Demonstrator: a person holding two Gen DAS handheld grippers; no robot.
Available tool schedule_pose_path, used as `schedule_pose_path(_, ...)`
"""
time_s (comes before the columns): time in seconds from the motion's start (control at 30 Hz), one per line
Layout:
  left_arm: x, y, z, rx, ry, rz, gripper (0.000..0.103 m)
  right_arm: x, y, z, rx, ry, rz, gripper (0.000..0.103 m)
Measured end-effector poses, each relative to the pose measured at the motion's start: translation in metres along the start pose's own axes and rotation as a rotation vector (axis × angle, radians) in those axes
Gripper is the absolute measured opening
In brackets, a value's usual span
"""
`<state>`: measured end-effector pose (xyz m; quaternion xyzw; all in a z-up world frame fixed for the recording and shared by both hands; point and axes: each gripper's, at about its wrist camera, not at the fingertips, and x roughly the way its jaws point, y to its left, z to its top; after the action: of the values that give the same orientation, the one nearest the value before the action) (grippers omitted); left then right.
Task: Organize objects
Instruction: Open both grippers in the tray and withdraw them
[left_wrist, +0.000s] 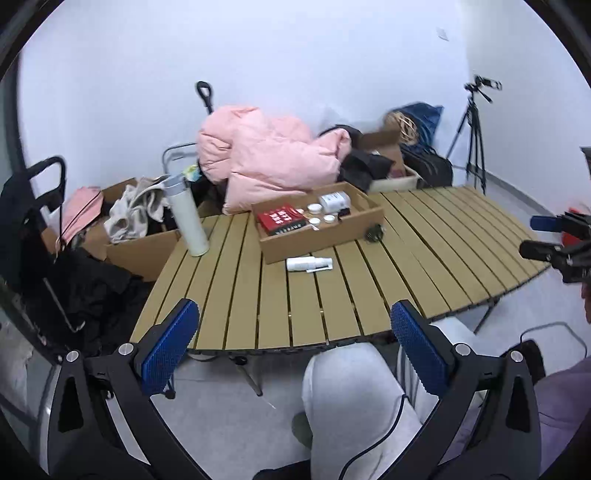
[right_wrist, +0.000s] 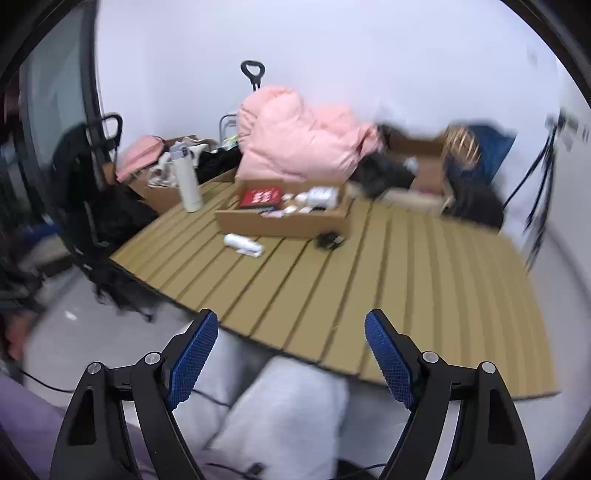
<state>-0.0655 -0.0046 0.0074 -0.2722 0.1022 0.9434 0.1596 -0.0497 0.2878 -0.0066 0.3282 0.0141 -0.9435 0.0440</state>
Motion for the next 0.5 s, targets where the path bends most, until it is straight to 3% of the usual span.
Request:
schedule_pose_path(0.1,0.002,0.007,-0.002,-0.036,0.026,0.003,0.103,-0.012,0.008,0.000,-0.043,-0.044,-0.001,0.089)
schedule_pose_path(0.17,0.007,0.009,-0.005,-0.048,0.043,0.002,0.103,-0.012,0.009,0.000,-0.048,-0.051,0.002,0.103)
schedule_pose_path(0.33,0.040,0.012,-0.018,-0.063,0.092,-0.041,0.103,0.013,0.005,-0.011,-0.029,-0.010,0.014,0.103)
schedule_pose_path(0.5,0.113,0.012,-0.025,0.097,0.044,-0.038,0.103,0.069,0.010,-0.033,-0.157,0.038,-0.071,0.103)
